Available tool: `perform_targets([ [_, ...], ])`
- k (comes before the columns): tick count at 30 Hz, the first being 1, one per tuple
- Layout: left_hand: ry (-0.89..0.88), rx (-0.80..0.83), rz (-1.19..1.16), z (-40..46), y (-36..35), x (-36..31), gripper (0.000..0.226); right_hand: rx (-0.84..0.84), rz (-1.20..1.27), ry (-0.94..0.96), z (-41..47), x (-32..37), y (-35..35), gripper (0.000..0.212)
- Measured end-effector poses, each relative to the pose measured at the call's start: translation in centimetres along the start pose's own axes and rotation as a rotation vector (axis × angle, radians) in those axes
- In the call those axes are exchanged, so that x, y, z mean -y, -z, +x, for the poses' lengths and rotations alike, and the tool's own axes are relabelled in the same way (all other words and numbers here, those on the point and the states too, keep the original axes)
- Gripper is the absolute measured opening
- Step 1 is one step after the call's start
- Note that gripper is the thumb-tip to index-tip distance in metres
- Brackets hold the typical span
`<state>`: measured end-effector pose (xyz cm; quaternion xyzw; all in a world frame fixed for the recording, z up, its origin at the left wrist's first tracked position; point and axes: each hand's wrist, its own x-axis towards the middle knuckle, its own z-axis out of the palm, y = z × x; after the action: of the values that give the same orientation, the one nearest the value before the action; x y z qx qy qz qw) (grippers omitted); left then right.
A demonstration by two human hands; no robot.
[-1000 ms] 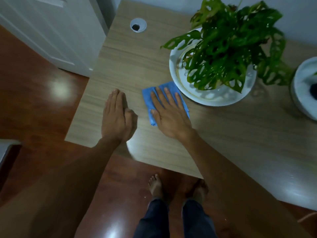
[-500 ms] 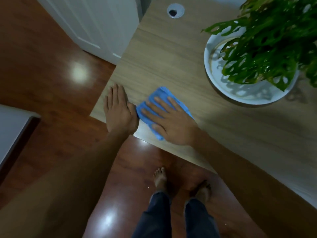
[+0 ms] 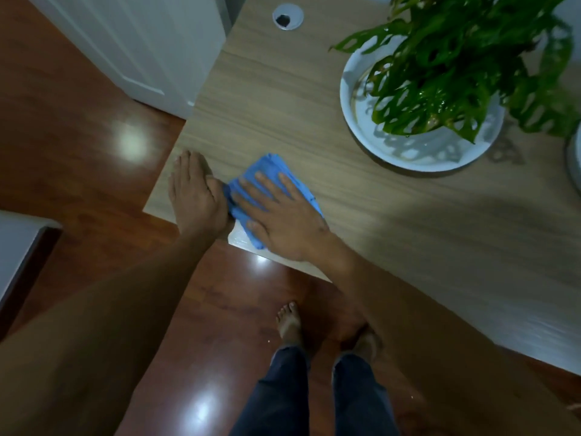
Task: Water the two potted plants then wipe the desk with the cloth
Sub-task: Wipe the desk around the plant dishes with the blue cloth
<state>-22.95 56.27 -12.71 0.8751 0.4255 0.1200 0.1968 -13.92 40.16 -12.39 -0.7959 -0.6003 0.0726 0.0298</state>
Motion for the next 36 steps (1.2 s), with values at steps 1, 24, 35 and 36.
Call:
perform_targets([
  [1, -0.009, 0.015, 0.006, -0.1, 0.1, -0.4, 0.063, 0.008, 0.014, 0.098, -2.5, -0.8, -0.4, 0.055],
  [24, -0.467, 0.343, 0.066, -13.3, -6.1, -17.9, 0.072, 0.024, -0.016, -0.173, -21.9, -10.0, -1.1, 0.053],
  [35, -0.566, 0.405, 0.099, -20.3, -9.8, -25.9, 0.076, -0.063, 0.001, -0.546, -31.4, -18.4, -0.6, 0.058],
  [36, -0.581, 0.415, 0.096, -20.7, -10.1, -26.7, 0.077, -0.042, -0.01, -0.354, -33.6, -17.5, -1.1, 0.056],
])
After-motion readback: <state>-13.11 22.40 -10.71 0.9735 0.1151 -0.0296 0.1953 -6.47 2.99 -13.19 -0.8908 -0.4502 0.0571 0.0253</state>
